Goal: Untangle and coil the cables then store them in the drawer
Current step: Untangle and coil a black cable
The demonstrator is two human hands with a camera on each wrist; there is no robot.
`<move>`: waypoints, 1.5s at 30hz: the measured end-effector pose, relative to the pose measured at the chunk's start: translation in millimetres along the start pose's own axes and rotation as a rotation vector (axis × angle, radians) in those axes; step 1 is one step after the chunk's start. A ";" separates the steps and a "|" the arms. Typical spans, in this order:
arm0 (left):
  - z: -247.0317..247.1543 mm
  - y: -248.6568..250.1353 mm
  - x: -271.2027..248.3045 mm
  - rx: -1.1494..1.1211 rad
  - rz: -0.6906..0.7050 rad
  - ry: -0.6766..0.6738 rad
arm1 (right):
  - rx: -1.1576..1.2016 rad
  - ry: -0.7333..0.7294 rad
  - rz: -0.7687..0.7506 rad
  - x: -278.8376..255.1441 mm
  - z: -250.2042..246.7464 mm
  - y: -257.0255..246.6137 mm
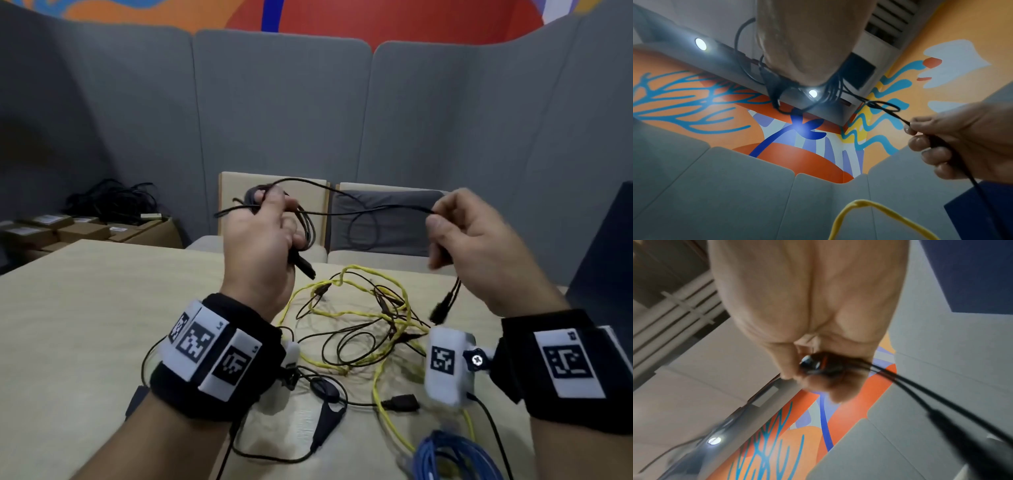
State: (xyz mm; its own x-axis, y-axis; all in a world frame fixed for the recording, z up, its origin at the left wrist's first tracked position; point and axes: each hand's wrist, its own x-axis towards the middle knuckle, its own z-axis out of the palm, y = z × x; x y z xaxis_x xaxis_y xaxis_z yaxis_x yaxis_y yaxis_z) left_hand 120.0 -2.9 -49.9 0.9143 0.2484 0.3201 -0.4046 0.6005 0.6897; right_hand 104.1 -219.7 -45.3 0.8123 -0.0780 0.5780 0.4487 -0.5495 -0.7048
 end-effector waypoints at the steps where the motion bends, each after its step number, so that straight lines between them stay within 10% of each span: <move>1: -0.3 -1.6 -0.8 0.077 -0.021 -0.023 | -0.113 0.037 -0.008 2.2 -1.5 2.9; 5: -1.5 -6.4 -6.8 0.333 -0.121 -0.262 | -0.585 -0.166 0.072 0.4 -7.4 3.6; 10: 6.3 -8.6 -20.4 0.435 -0.139 -0.476 | 0.133 -0.487 -0.050 -7.8 13.3 -18.3; 19: 2.6 -5.8 -28.1 0.632 -0.224 -0.741 | 0.156 -0.147 -0.113 -2.5 12.7 -10.9; 29: -5.2 -4.2 -17.1 0.765 -0.256 -0.647 | -0.117 -0.111 -0.116 -2.7 -1.8 -1.4; 33: -9.4 -0.1 -12.3 0.779 -0.239 -0.605 | -0.014 0.192 -0.060 3.5 -17.2 7.4; 39: -8.1 10.2 -4.3 0.516 -0.222 -0.339 | -0.697 0.091 0.487 12.3 -45.5 54.5; 45: -0.2 3.5 -14.0 0.614 -0.166 -0.441 | -0.158 0.006 -0.056 0.1 -27.2 -3.2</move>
State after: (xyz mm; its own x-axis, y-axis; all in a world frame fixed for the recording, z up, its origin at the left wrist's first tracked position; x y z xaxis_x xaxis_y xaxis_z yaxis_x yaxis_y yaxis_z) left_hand 105.7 -4.0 -52.1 0.9230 -0.2113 0.3217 -0.3201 0.0426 0.9464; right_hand 92.6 -240.5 -31.8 0.7854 -0.0481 0.6171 0.4287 -0.6768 -0.5985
